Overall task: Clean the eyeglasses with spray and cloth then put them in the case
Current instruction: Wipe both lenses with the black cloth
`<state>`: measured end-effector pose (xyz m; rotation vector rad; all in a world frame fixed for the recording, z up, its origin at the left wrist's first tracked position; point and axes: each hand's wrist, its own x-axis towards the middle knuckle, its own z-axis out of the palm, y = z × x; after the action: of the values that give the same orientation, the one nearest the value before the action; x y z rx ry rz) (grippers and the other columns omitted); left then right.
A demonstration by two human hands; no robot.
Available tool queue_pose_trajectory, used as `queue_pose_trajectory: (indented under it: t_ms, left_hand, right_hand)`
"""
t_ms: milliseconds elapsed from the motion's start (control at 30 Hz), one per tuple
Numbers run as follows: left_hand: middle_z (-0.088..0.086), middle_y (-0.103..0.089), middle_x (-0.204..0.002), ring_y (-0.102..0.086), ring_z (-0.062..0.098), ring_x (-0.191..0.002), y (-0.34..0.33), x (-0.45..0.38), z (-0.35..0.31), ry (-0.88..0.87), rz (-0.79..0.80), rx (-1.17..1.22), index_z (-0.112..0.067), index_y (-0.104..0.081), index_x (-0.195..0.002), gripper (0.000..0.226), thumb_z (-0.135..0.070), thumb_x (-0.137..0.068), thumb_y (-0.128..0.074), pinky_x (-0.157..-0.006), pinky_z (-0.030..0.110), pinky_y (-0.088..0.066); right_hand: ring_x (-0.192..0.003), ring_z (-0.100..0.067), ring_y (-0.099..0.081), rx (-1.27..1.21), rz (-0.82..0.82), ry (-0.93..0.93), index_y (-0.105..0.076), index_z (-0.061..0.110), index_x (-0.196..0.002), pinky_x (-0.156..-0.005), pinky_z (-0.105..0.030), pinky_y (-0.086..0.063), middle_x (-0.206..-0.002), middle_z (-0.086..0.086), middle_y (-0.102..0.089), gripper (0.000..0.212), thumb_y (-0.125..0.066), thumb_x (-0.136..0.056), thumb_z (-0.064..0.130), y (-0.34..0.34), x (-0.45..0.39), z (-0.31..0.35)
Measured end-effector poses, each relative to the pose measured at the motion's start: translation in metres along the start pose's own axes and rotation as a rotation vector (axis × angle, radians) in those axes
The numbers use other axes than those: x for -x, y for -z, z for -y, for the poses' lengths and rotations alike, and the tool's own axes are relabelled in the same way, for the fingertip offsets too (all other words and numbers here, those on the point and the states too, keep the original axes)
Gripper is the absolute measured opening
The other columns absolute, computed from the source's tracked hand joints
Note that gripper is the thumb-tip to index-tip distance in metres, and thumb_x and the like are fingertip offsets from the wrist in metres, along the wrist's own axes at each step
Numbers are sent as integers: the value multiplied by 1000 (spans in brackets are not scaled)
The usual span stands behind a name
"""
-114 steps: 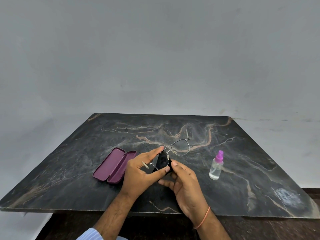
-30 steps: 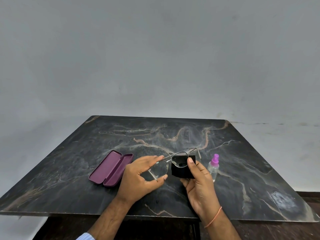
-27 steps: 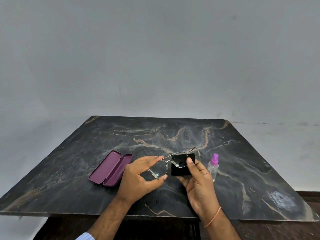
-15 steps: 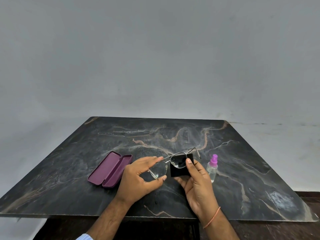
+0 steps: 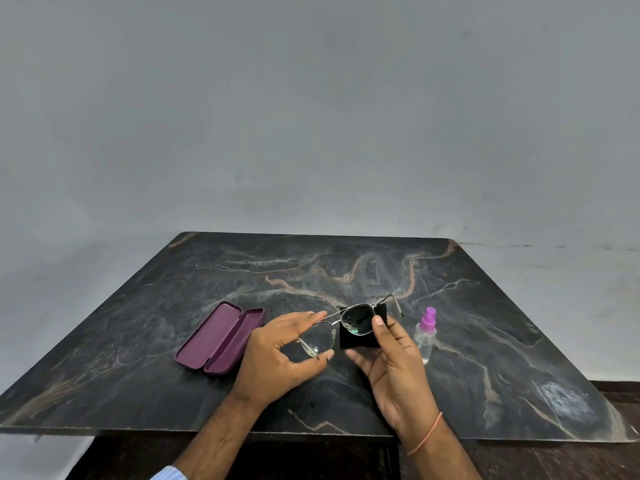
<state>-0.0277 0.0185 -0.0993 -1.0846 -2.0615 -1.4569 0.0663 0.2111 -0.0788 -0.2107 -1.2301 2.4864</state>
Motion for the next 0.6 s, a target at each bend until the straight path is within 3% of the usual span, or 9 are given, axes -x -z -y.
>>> queue_pose_trajectory:
  t_ms: [200,400,600]
  left_hand:
    - [-12,-81,-134,-75,7,-130,-1,0,-1,-8,-17,7,-24,-79,-139,65,-27,-78,-100,-112,40,-61]
    - [-11,-82,-133,-75,6,-130,-1,0,-2,-15,4,-12,-23,-80,-138,67,-21,-76,-103,-111,42,-62]
    - [-12,-80,-135,-74,4,-131,1,0,-2,2,4,3,-24,-80,-138,65,-30,-76,-100,-112,39,-61]
  right_hand:
    - [-108,-34,-80,27,60,-65,-83,8,-114,-81,-39,-67,-124,-28,-77,39,-57,-109,36,2,1,-3]
    - [-96,-26,-80,-18,4,1,-83,18,-102,-75,-39,-68,-114,-17,-80,16,-69,-98,25,1,-1,0]
    - [-103,-37,-79,-39,26,-62,-81,7,-112,-77,-42,-68,-121,-26,-77,30,-67,-101,32,3,-1,-3]
